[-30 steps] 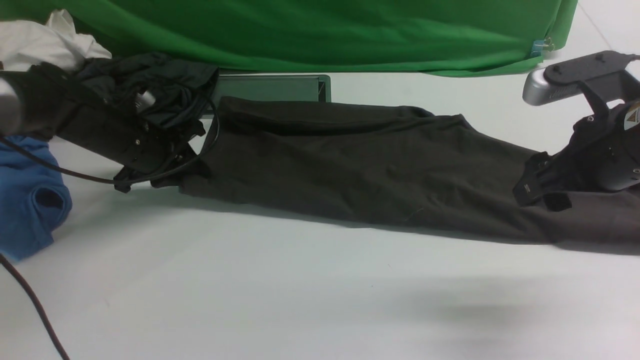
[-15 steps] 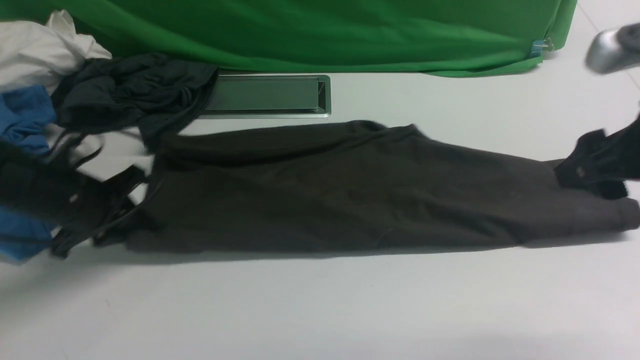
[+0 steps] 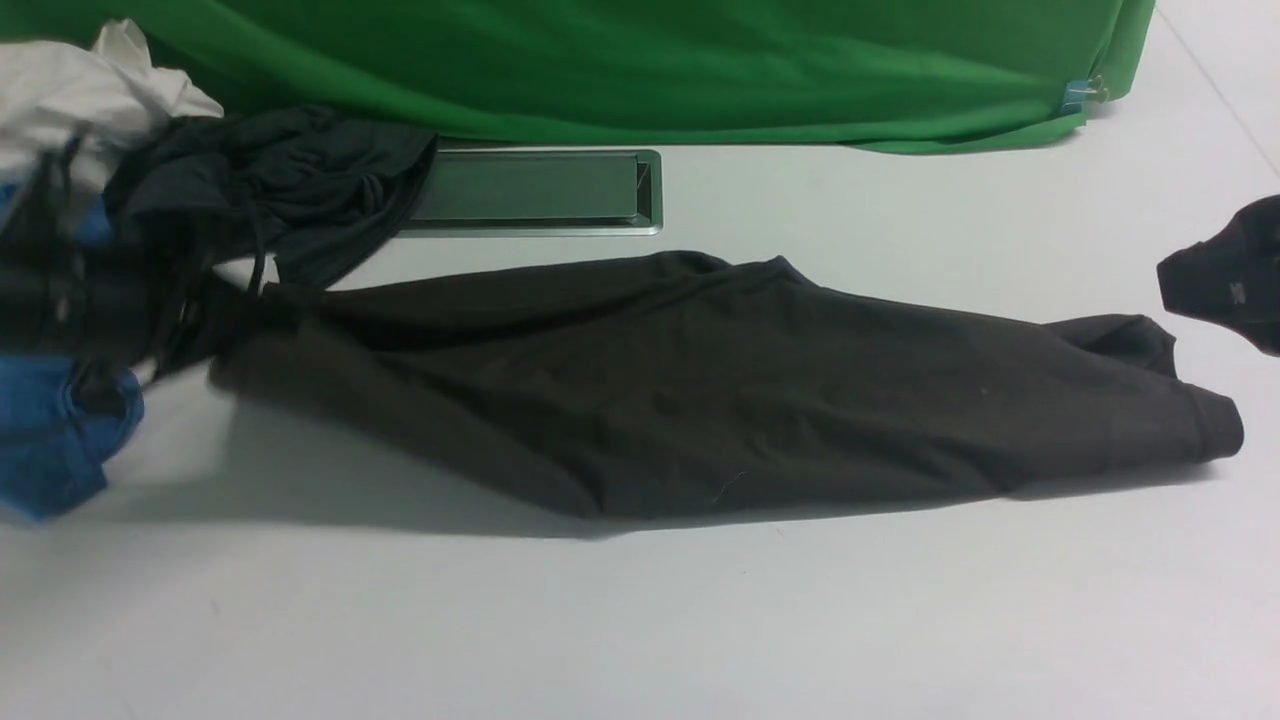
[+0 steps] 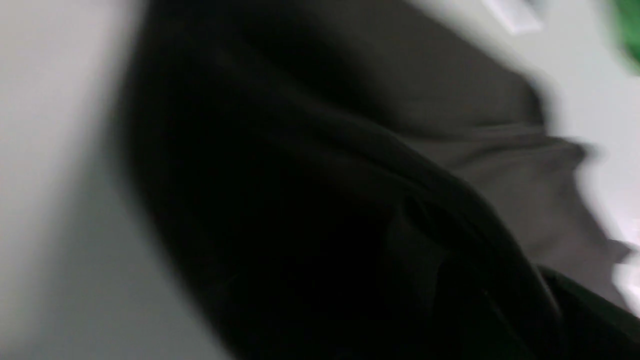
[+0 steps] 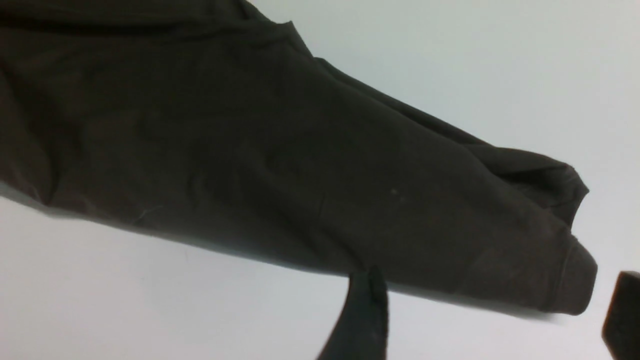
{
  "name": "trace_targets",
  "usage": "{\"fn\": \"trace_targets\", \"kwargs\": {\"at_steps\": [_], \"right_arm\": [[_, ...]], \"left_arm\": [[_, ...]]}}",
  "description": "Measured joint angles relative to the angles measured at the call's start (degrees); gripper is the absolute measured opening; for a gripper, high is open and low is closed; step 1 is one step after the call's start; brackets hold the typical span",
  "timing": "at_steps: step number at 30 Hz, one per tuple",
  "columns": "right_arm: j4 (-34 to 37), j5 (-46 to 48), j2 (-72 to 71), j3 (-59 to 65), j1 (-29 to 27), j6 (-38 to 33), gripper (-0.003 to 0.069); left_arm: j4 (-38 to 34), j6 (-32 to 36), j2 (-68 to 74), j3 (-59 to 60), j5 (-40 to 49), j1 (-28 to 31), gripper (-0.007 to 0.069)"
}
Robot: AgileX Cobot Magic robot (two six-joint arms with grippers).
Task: Fold a long-sleeved shirt on a white desktop.
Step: 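Fold the garment over onto itself on the table with the left gripper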
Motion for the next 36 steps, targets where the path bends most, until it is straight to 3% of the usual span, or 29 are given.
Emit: {"fn": "trace_targets", "kwargs": {"at_steps": [3, 5, 6, 10, 14, 15, 16, 18, 20, 21, 22, 23, 27, 30, 31, 32, 36], "right_arm": [[0.05, 0.29, 0.0, -0.32, 0.0, 0.0, 0.058], [0.05, 0.44, 0.0, -2.13, 0.0, 0.13, 0.058], [0.05, 0.44, 0.0, -2.35, 0.0, 0.13, 0.058], [0.58, 0.99, 0.0, -6.7, 0.0, 0.13, 0.058], [0.58, 2.9, -0.56, -8.91, 0.0, 0.13, 0.058], [0.58, 3.0, -0.63, -8.93, 0.0, 0.13, 0.058], [0.58, 3.67, -1.14, -9.0, 0.0, 0.15, 0.058], [0.58, 4.63, -1.91, -9.12, 0.0, 0.09, 0.058], [0.58, 5.49, -2.6, -9.12, 0.0, 0.04, 0.058], [0.58, 5.62, -2.74, -9.12, 0.0, 0.04, 0.058], [0.58, 6.29, -3.09, -9.12, 0.0, -0.03, 0.058], [0.58, 6.3, -3.16, -9.12, 0.0, -0.02, 0.058], [0.58, 7.25, -3.5, -9.12, 0.0, -0.21, 0.058], [0.58, 7.11, -3.5, -9.12, 0.81, -0.69, 0.058], [0.58, 7.01, -3.5, -9.12, 0.91, -0.69, 0.058], [0.58, 6.14, -3.5, -9.12, 1.52, -0.98, 0.058], [0.58, 2.61, -3.65, -9.55, 2.87, -1.34, 0.058]], "left_arm": [[-0.48, -0.79, 0.0, -6.5, 0.29, -5.35, 0.0112], [-0.48, -2.66, 0.95, -14.21, -2.25, -14.07, 0.0112], [-0.48, -2.81, 1.11, -14.83, -2.79, -14.81, 0.0112], [-0.59, -4.54, 8.74, -29.74, -8.23, -32.28, 0.0112], [-1.14, -6.94, 24.49, -48.93, -13.4, -48.4, 0.0112], [-1.21, -6.94, 24.49, -48.93, -13.4, -48.4, 0.0112], [-1.28, -7.78, 31.0, -57.06, -14.65, -53.34, 0.0112], [-0.24, -8.42, 40.52, -65.92, -15.48, -58.15, 0.0112], [4.01, -13.2, 50.23, -75.47, -15.46, -62.47, 0.0115], [4.5, -13.2, 51.05, -76.24, -15.44, -62.79, 0.0115], [8.29, -18.95, 57.41, -82.53, -14.44, -64.67, 0.0132], [9.19, -19.51, 58.02, -83.15, -14.26, -64.8, 0.0135], [14.05, -25.79, 64.53, -91.89, -10.15, -65.06, 0.0257], [16.39, -26.78, 64.2, -96.2, -5.99, -64.45, 0.0459], [16.51, -26.78, 64.1, -96.42, -5.99, -64.46, 0.0471], [17.81, -26.89, 63.02, -98.07, -3.07, -64.2, 0.058], [22.15, -27.25, 59.33, -102.59, 5.51, -62.53, 0.0676]]}}
